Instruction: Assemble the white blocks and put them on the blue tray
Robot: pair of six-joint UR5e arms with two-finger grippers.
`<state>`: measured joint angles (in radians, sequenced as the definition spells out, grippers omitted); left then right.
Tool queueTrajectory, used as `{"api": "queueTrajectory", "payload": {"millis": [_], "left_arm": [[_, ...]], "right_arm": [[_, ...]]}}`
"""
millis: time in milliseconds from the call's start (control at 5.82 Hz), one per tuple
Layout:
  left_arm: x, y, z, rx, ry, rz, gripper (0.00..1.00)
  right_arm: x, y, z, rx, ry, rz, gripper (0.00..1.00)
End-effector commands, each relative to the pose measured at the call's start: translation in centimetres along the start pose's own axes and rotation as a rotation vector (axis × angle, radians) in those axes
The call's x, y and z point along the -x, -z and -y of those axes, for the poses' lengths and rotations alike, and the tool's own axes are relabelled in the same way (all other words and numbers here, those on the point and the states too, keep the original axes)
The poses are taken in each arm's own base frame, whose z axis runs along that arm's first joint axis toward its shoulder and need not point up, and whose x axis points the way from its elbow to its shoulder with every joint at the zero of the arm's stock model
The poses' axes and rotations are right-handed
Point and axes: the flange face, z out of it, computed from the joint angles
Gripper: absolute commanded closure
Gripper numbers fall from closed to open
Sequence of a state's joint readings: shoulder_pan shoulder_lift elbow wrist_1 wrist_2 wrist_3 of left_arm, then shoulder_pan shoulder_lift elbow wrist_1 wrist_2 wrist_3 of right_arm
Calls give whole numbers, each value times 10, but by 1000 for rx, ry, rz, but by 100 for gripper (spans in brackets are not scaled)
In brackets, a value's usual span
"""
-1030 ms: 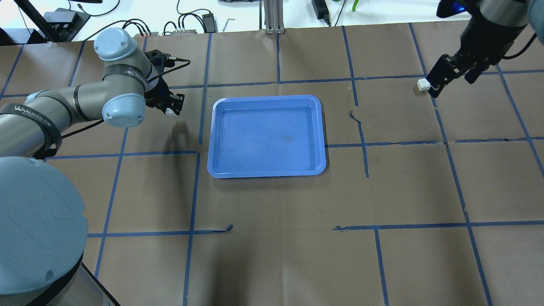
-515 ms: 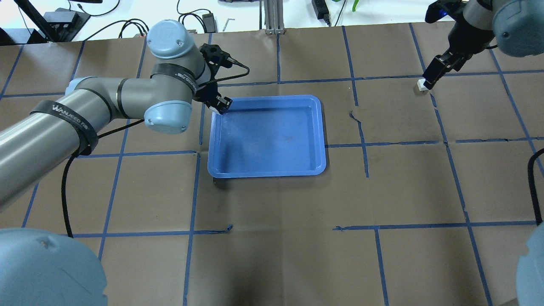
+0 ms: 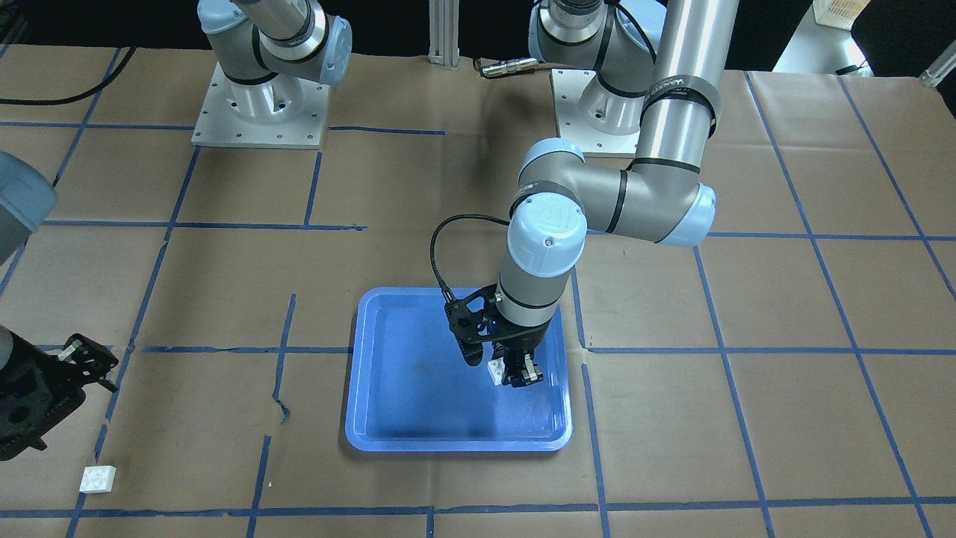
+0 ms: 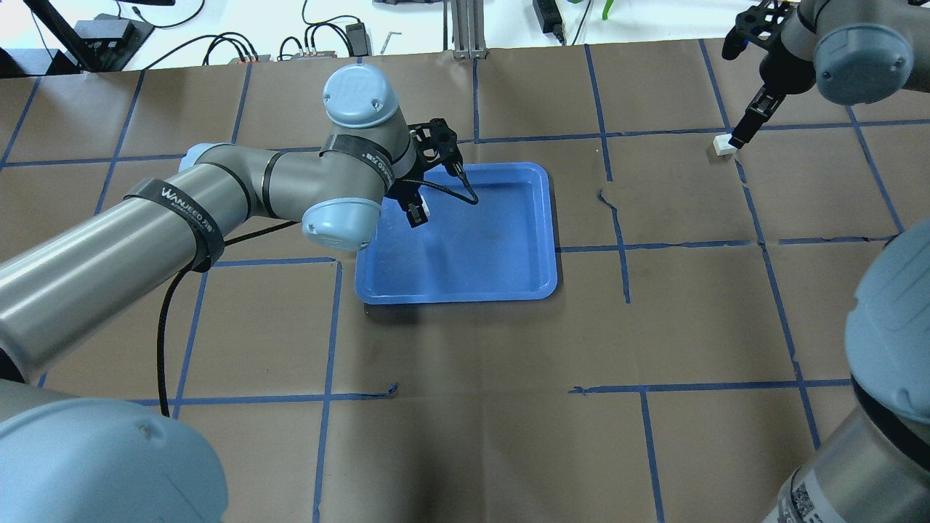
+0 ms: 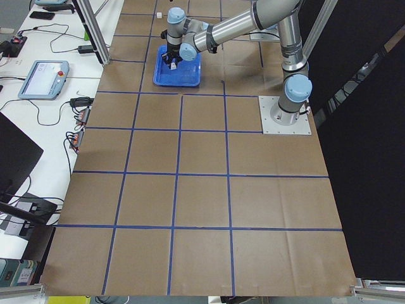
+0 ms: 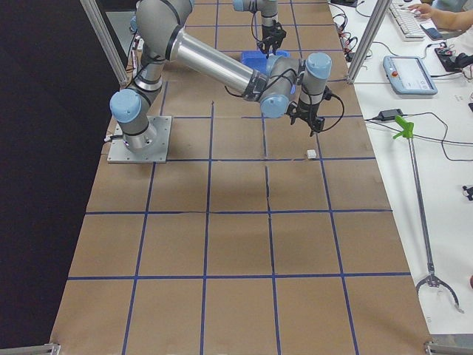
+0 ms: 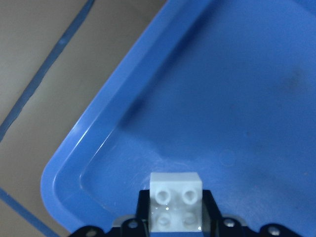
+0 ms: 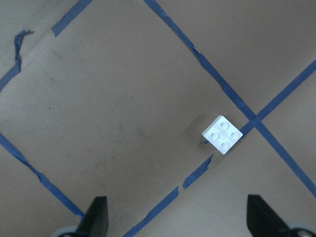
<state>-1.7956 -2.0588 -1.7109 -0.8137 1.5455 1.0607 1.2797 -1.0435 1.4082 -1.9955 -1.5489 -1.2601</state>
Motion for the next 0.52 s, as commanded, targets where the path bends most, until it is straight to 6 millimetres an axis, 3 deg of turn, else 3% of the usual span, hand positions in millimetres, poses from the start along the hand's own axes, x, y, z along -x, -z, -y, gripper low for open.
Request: {"api": "queueTrajectory", "payload": {"millis": [0, 172, 343], "left_arm": [[-24, -15, 19, -17, -174, -42, 81], [-28, -27, 17, -11, -217, -60, 80], [-30, -30, 17, -11, -217, -70, 73]], "right_arm": [[-39, -28, 11, -16, 383, -7, 0], [-56, -40, 19, -43, 582, -16, 0], [-72, -62, 24, -51, 670, -11, 0]]}}
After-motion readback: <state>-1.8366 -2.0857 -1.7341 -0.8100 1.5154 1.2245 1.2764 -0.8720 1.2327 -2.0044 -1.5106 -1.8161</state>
